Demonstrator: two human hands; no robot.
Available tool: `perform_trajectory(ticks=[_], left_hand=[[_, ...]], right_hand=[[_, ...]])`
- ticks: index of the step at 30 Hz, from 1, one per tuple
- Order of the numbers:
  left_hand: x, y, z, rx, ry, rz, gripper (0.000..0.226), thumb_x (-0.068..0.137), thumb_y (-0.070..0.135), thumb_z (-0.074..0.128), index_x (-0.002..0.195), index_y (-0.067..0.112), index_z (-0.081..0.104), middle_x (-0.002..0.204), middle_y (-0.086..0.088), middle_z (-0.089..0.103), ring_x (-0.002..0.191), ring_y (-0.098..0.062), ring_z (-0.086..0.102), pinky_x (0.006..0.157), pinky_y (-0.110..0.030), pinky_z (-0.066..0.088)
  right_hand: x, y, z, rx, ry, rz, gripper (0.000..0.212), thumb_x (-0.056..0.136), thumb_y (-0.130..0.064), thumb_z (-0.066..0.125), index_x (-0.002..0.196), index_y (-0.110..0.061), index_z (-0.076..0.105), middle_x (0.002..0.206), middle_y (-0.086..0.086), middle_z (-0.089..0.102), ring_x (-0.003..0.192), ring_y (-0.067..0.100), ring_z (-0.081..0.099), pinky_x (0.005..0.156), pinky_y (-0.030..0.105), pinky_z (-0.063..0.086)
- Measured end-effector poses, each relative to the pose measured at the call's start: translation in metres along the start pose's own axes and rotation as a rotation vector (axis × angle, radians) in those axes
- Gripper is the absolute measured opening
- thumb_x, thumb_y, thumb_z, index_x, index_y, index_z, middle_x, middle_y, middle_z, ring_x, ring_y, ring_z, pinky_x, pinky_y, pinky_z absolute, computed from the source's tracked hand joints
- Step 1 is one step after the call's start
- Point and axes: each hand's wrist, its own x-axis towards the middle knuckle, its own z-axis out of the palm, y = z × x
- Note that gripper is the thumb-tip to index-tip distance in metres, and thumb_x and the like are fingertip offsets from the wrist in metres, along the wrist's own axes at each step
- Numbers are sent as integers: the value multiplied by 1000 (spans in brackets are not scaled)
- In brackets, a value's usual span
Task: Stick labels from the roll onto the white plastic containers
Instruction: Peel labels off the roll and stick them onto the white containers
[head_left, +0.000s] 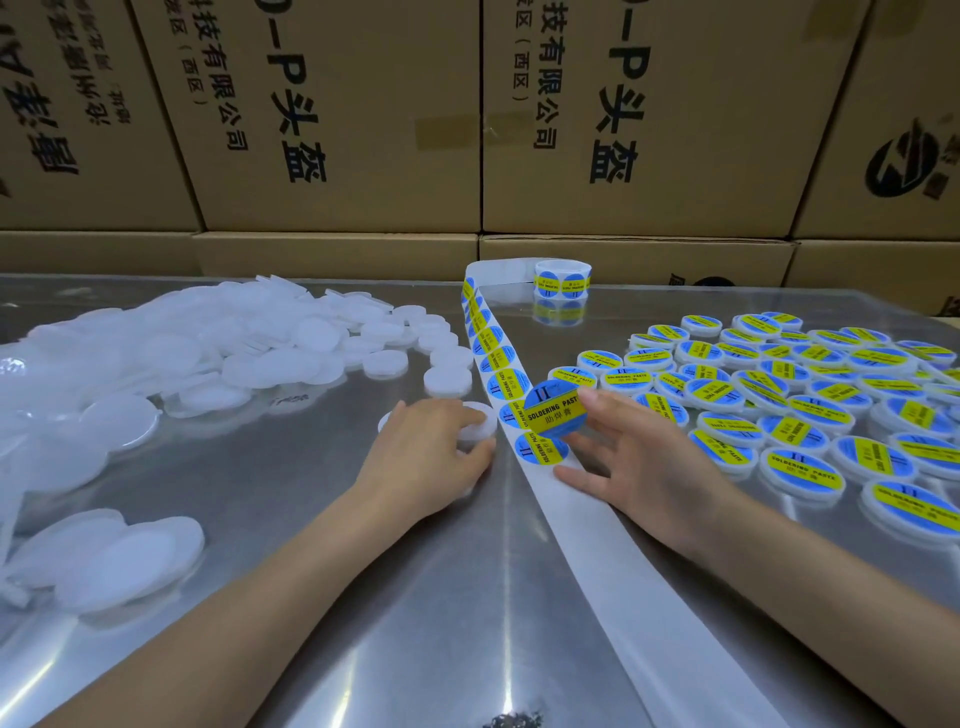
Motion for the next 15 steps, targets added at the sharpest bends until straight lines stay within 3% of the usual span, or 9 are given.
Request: perform_trajectory(ticks=[5, 10, 13, 15], left_hand=[[3, -2, 0, -99, 39, -26, 26, 78, 49, 64, 98, 32, 65, 109, 15, 63, 106, -10, 55, 113, -41, 14], [2, -3, 1, -87, -4, -48, 37, 82, 49, 60, 115, 33, 59, 114, 11, 64, 113, -14, 54, 114, -42, 10], [2, -1, -1, -118, 77, -10, 41, 78, 43, 67, 117, 31, 59, 118, 9, 62, 113, -16, 52, 110, -40, 24], [2, 0, -4, -225, 174, 13, 53, 74, 37, 73, 123, 29, 56, 118, 10, 59, 110, -14, 52, 96, -29, 38]], right_hand=[[2, 1, 0, 17, 26, 1, 24, 83, -23, 60, 107, -20, 57, 128, 7, 61, 124, 21, 52, 93, 41, 49], [4, 2, -2, 20, 21, 10, 6, 88, -19, 56, 93, -21, 59, 122, 6, 65, 122, 20, 55, 91, 39, 49], [4, 1, -2, 28, 41, 22, 5, 89, -19, 57, 91, -22, 60, 123, 6, 65, 120, 18, 56, 93, 39, 48], [5, 1, -4, 41, 51, 35, 7, 88, -19, 58, 94, -21, 61, 122, 5, 65, 120, 18, 56, 96, 40, 46]])
